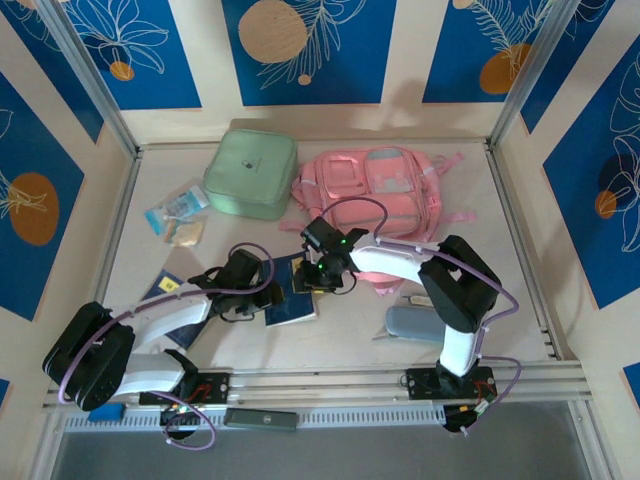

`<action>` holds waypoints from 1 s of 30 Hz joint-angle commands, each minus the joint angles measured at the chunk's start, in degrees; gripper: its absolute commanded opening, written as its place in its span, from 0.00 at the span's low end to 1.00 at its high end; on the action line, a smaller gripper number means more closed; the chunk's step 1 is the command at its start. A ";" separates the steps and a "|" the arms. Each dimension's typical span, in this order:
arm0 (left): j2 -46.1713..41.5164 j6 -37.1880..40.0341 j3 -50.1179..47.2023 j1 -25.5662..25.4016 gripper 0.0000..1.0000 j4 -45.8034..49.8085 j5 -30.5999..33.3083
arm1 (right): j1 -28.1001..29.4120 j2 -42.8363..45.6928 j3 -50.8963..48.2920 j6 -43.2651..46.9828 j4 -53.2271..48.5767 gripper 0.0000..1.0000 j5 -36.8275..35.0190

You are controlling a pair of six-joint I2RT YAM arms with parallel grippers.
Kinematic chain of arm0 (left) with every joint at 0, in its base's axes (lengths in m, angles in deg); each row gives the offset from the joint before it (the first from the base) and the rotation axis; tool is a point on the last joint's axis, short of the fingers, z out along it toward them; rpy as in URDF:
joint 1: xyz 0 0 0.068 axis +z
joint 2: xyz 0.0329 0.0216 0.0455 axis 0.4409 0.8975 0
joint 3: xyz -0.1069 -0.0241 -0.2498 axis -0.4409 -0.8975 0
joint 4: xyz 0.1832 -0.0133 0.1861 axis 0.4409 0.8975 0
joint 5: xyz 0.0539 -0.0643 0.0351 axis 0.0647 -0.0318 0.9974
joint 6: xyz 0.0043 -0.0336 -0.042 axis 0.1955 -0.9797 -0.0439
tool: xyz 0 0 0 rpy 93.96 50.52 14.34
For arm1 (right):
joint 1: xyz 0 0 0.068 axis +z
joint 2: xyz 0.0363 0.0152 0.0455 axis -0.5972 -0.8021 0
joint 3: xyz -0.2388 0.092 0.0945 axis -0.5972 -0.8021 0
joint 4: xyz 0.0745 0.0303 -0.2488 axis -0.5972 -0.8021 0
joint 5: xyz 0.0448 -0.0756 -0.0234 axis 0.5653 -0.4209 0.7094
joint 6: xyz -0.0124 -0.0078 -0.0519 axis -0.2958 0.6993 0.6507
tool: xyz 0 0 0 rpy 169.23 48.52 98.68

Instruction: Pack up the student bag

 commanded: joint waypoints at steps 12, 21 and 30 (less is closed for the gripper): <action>1.87 0.64 -0.73 -0.12 0.53 1.54 1.07 | -0.02 2.60 1.12 -0.40 0.23 0.24 4.55; -0.77 2.04 0.83 -0.08 0.58 3.00 1.47 | -0.42 5.63 0.22 -0.83 1.48 0.05 6.72; -12.73 9.45 9.63 6.85 0.69 15.73 0.90 | -4.27 17.47 -1.90 0.72 1.29 0.00 10.30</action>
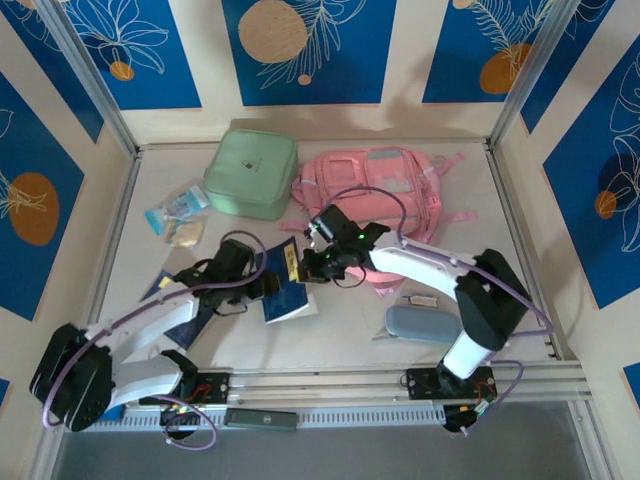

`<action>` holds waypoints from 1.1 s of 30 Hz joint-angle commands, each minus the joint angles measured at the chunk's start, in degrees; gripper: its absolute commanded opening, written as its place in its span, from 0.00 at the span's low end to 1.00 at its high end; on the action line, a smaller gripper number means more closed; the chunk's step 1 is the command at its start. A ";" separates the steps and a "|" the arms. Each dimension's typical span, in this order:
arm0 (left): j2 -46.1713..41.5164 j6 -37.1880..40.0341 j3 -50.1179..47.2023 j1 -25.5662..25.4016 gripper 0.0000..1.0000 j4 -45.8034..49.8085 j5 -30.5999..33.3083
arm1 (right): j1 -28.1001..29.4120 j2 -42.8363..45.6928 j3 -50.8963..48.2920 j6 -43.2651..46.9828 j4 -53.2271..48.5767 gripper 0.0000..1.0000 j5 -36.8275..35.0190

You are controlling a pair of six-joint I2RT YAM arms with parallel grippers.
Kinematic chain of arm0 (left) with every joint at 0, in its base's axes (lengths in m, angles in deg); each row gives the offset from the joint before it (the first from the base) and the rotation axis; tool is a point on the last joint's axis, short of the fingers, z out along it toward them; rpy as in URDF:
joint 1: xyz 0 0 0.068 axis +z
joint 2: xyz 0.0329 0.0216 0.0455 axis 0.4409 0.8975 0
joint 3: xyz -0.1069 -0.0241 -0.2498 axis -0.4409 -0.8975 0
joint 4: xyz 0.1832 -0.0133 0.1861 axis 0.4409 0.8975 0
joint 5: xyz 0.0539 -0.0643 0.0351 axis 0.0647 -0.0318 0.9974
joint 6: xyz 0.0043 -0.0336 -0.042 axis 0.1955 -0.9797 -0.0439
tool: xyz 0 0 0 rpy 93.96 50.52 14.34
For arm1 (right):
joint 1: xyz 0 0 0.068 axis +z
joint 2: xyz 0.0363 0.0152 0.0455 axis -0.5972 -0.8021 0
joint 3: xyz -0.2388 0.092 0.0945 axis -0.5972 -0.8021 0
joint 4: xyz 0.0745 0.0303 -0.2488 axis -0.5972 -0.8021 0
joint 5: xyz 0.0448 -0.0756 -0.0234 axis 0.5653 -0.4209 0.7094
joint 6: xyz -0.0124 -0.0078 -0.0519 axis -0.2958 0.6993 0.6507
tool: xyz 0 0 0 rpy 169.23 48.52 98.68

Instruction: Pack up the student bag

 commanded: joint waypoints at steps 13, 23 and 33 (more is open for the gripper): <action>-5.81 -2.62 7.31 7.01 0.70 -14.18 -23.48 | -14.30 16.27 -1.29 6.08 3.56 0.00 21.77; -3.61 -6.55 7.52 5.34 0.55 -29.56 -31.13 | -19.39 15.29 -2.02 2.29 11.21 0.00 28.57; -2.22 -8.36 7.90 4.43 0.16 -33.94 -30.92 | -20.83 14.65 -3.68 1.87 13.59 0.06 29.42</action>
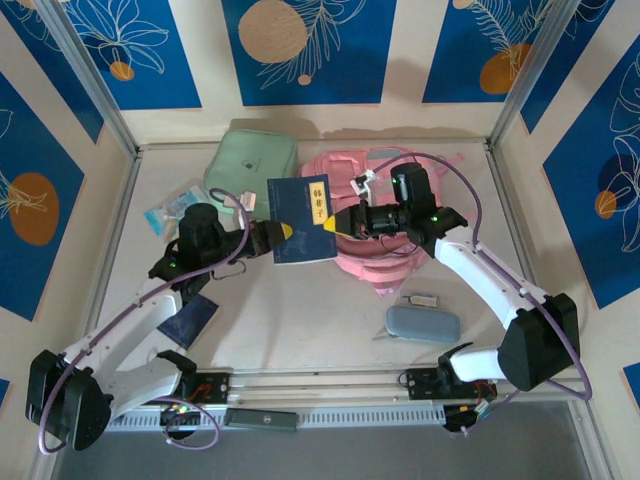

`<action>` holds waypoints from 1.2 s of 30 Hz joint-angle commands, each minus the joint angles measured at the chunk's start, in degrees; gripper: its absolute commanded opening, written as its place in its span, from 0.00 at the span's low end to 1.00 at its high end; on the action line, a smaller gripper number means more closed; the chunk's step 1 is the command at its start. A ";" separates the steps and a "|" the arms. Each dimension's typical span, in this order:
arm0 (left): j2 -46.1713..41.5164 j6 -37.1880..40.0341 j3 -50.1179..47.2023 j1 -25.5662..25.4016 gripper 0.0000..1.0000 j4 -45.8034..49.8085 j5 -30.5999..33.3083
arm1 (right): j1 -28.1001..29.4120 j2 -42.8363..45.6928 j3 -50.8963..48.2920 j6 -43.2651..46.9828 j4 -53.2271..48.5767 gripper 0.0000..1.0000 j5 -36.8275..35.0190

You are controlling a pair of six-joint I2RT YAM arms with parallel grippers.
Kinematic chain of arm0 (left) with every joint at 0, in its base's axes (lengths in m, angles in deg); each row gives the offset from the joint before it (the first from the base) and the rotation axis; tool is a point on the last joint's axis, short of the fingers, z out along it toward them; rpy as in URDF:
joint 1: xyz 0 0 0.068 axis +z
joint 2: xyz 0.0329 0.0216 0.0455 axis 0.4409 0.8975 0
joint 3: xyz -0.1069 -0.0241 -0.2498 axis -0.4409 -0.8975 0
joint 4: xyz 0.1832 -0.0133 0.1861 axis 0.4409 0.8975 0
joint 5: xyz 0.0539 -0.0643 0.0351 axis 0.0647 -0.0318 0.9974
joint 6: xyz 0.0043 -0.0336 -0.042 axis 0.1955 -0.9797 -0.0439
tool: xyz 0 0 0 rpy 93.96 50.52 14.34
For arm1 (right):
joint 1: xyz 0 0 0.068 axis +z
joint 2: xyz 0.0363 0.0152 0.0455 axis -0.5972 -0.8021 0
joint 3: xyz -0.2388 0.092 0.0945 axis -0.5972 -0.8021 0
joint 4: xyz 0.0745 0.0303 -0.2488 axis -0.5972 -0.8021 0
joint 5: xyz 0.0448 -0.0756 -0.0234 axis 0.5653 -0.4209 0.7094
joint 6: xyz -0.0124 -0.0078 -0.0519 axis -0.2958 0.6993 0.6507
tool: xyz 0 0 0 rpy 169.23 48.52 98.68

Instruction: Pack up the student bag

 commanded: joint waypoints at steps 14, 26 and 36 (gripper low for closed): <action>6.02 -4.33 5.95 -4.39 0.00 -13.45 -2.27 | -3.03 1.17 -5.93 -3.05 1.88 0.84 4.55; 7.03 0.94 7.98 -4.77 0.00 -3.18 3.06 | -2.98 5.70 -9.66 -11.54 13.07 0.51 9.65; 7.12 4.05 8.73 -5.80 0.00 1.18 4.24 | -3.14 5.19 -7.56 -6.61 5.64 0.08 5.66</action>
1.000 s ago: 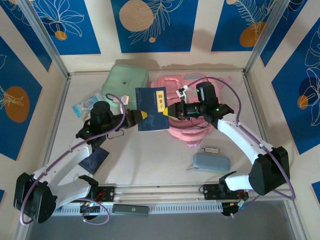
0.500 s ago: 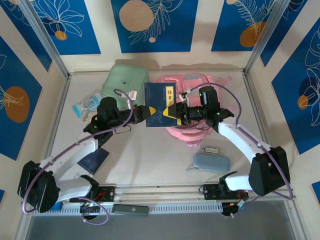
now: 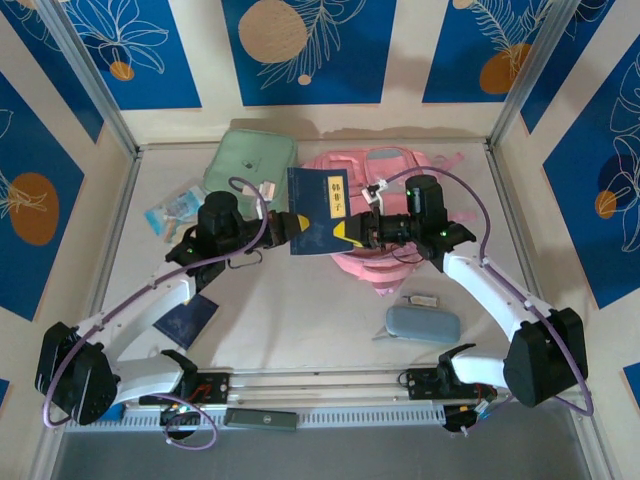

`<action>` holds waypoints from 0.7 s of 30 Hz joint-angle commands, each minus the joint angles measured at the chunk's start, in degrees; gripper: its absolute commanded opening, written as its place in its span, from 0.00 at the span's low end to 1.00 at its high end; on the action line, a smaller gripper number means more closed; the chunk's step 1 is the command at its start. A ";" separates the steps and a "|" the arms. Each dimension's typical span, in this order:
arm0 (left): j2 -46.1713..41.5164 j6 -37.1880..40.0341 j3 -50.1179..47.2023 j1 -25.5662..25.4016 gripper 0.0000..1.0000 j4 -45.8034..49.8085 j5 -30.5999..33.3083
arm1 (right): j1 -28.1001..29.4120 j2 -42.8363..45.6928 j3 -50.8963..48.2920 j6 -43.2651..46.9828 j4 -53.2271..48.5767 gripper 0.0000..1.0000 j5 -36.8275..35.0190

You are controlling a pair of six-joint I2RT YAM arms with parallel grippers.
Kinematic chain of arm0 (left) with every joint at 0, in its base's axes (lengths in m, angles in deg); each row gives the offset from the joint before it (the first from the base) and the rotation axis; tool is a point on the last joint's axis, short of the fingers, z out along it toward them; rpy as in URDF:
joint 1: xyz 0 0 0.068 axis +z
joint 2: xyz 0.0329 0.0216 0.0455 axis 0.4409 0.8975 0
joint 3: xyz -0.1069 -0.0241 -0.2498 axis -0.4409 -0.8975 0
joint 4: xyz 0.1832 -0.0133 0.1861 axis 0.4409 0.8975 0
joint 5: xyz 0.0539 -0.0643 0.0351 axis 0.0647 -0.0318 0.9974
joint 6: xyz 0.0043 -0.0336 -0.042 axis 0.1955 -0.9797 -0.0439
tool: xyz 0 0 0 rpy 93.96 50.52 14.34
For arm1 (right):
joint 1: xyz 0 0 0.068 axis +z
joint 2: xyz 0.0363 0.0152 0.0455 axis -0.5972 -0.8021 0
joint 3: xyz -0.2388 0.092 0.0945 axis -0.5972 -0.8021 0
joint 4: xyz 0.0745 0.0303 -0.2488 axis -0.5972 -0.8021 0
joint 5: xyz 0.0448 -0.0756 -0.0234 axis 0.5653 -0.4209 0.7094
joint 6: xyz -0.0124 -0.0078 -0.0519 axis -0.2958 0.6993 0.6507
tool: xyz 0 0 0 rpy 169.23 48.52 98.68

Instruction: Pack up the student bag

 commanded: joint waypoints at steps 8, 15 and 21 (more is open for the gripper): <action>0.33 12.84 4.63 -0.77 0.43 10.50 4.95 | -2.88 3.02 4.21 8.70 -16.82 0.00 -7.80; 9.92 30.83 9.67 -1.78 0.56 19.16 11.97 | -11.40 9.88 2.84 9.91 -27.99 0.00 -13.12; 19.28 46.53 16.46 -6.62 0.63 17.60 13.86 | -19.74 16.98 1.35 9.53 -34.78 0.00 -15.94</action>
